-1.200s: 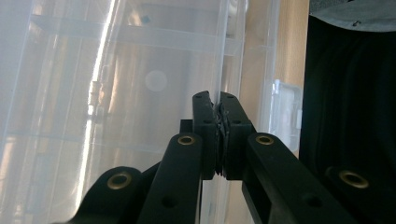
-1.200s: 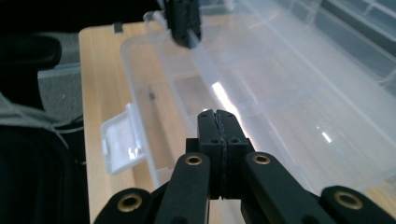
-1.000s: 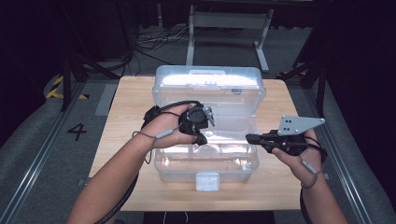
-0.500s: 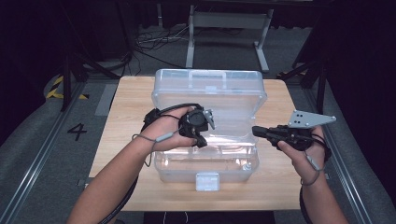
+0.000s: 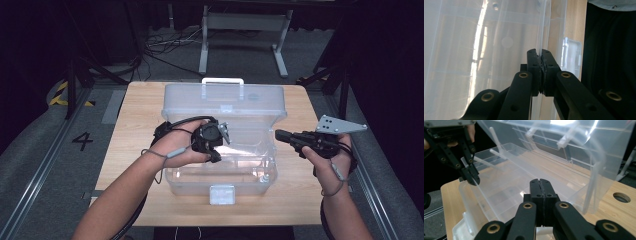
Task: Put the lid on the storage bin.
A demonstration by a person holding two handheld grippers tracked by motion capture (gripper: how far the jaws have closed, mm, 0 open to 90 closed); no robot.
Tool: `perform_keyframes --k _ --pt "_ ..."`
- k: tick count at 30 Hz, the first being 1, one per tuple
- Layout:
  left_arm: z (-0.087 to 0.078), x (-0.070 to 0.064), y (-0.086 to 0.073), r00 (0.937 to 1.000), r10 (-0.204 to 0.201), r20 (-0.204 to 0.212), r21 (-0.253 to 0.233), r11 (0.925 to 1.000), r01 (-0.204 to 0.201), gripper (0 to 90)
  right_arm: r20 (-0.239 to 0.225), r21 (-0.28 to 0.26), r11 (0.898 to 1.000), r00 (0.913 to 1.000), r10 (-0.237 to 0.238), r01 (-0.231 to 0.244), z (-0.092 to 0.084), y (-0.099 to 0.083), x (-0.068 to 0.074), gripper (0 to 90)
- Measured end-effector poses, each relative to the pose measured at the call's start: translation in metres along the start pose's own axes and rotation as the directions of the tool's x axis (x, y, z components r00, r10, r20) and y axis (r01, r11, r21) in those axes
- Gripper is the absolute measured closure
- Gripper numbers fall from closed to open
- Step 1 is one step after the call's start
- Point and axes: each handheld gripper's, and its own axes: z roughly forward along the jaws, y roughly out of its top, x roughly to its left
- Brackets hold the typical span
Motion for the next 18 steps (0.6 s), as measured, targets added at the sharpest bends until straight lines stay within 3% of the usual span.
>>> perform_keyframes --k 4,5,18 --pt "-0.008 -0.01 -0.005 0.9999 0.0 -0.013 -0.032 0.9995 -0.001 84.6 0.026 -0.01 1.0 0.9994 0.021 -0.021 -0.003 -0.001 -0.004 90.0" --pt "-0.012 -0.011 -0.006 0.9998 -0.001 -0.022 -0.041 0.9992 0.0 84.2 0.015 0.011 1.0 0.9995 0.028 -0.028 -0.003 -0.002 -0.004 90.0" --pt "-0.021 -0.008 -0.023 0.9987 -0.049 -0.017 -0.088 0.995 0.047 85.5 0.018 0.004 1.0 0.9996 0.022 -0.022 -0.002 -0.002 -0.003 90.0"
